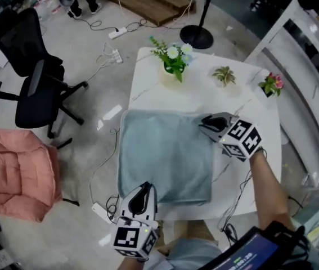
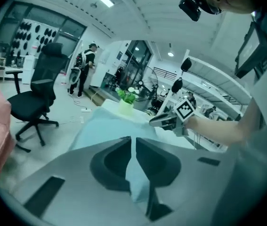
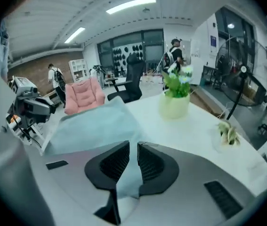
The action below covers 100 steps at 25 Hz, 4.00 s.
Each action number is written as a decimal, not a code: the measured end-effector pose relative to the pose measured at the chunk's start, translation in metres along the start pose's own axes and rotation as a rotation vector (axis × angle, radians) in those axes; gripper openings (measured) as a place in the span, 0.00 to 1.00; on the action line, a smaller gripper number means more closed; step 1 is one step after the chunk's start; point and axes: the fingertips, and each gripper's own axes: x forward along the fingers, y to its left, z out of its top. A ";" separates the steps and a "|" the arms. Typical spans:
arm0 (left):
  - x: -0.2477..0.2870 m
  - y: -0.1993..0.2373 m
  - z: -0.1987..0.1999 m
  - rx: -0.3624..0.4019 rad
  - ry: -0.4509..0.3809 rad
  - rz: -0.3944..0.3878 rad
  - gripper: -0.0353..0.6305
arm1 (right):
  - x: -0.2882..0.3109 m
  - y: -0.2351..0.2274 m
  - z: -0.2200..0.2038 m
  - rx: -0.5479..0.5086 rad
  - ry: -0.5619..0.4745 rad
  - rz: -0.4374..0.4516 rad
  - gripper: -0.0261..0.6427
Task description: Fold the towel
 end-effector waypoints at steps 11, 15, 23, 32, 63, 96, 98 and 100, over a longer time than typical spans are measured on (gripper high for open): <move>0.057 -0.053 -0.059 0.021 0.204 -0.184 0.11 | 0.007 -0.034 -0.023 0.085 -0.049 -0.117 0.27; 0.045 -0.043 -0.053 0.049 0.190 -0.175 0.11 | -0.044 0.012 -0.027 0.220 -0.111 -0.117 0.28; 0.022 -0.024 -0.036 0.096 0.133 -0.192 0.11 | -0.090 0.163 -0.102 0.276 -0.076 -0.131 0.27; -0.004 0.027 -0.044 0.098 0.142 -0.124 0.11 | -0.070 0.209 -0.143 0.176 -0.030 -0.294 0.26; -0.037 0.069 -0.102 0.037 0.283 -0.017 0.10 | -0.103 0.229 -0.194 0.060 0.118 -0.425 0.08; 0.040 -0.005 -0.062 0.092 0.275 -0.134 0.10 | -0.098 0.174 -0.181 0.756 -0.034 -0.284 0.35; 0.040 -0.003 -0.064 0.087 0.284 -0.135 0.10 | -0.095 0.169 -0.180 0.776 -0.036 -0.295 0.35; 0.039 -0.003 -0.060 0.083 0.277 -0.139 0.10 | -0.097 0.159 -0.174 0.788 -0.060 -0.305 0.34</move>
